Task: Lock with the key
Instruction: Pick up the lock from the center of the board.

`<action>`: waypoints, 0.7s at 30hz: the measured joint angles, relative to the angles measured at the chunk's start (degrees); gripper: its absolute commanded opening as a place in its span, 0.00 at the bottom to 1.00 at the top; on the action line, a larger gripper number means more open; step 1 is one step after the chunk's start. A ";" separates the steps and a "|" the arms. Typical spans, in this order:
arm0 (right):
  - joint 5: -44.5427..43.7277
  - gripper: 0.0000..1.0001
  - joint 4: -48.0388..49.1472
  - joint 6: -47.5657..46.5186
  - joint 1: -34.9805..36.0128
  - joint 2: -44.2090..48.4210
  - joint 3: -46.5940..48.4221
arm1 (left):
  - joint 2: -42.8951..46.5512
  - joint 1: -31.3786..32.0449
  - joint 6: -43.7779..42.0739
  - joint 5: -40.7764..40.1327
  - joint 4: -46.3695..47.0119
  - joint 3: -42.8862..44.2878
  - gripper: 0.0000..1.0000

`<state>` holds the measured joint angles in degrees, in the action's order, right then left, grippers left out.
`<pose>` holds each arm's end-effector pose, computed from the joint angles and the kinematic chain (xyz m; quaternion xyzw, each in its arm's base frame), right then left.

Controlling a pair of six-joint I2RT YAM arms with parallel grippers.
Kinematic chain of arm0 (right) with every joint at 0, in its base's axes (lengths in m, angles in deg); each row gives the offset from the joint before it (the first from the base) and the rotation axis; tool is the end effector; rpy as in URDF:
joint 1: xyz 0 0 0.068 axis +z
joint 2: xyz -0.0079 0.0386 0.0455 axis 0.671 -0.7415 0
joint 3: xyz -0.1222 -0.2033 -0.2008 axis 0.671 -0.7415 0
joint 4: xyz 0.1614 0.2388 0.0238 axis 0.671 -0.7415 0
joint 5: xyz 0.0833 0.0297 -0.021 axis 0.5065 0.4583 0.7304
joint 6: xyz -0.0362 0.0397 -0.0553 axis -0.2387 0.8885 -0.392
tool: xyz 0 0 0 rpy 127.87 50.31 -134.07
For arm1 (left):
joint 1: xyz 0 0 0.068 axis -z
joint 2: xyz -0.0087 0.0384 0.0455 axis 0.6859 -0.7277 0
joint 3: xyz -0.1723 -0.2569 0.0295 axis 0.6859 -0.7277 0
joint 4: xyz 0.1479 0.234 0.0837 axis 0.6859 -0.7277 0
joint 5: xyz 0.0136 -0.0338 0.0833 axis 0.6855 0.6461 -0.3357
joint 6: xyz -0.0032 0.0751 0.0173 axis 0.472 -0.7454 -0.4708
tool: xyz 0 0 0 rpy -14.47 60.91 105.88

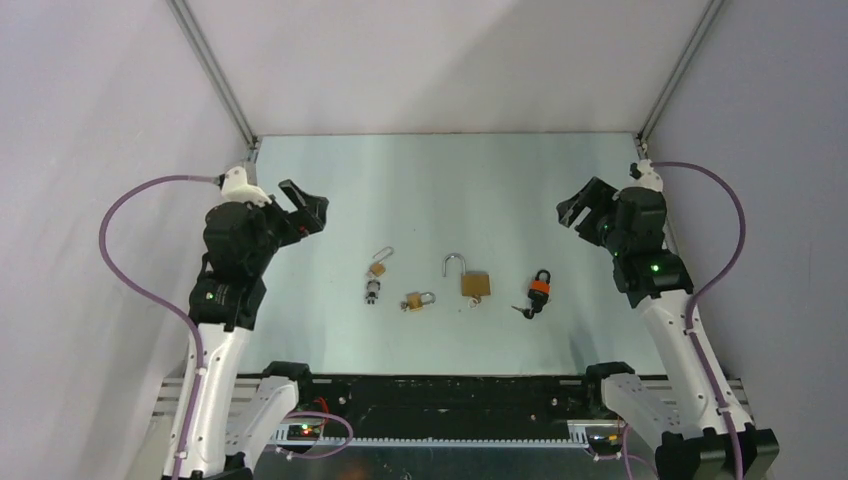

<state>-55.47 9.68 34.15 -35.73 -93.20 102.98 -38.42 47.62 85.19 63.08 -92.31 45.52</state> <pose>0.2305 0.0254 0.3664 0.1729 0.8188 0.1673 0.5212 0.1919 -0.0179 0.4045 -0.1294 0.7817 -0.1773 0.5838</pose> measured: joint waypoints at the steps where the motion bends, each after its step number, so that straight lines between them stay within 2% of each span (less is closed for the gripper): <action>1: -0.76 0.77 0.00 0.02 0.79 -0.35 0.00 | 0.52 0.00 0.02 -0.22 0.00 -0.02 1.00; 9: -4.74 0.76 -1.64 -0.09 9.20 -5.11 0.00 | 5.16 0.00 1.66 -5.88 -0.09 -0.17 1.00; 13: -6.97 0.84 -3.08 0.33 13.81 -7.48 0.00 | 7.39 0.00 2.05 -7.69 0.17 -0.70 0.99; 16: -10.84 0.97 -3.69 1.29 19.58 -9.51 0.00 | 8.83 0.00 1.92 -7.89 0.42 -1.77 0.98; 21: -17.79 1.00 -4.79 4.15 29.99 -15.39 0.00 | 9.16 0.00 0.70 -4.26 0.61 -3.98 0.98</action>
<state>-73.26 4.89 38.30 -5.74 -108.58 102.98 -29.26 47.62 85.89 58.82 -91.70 41.54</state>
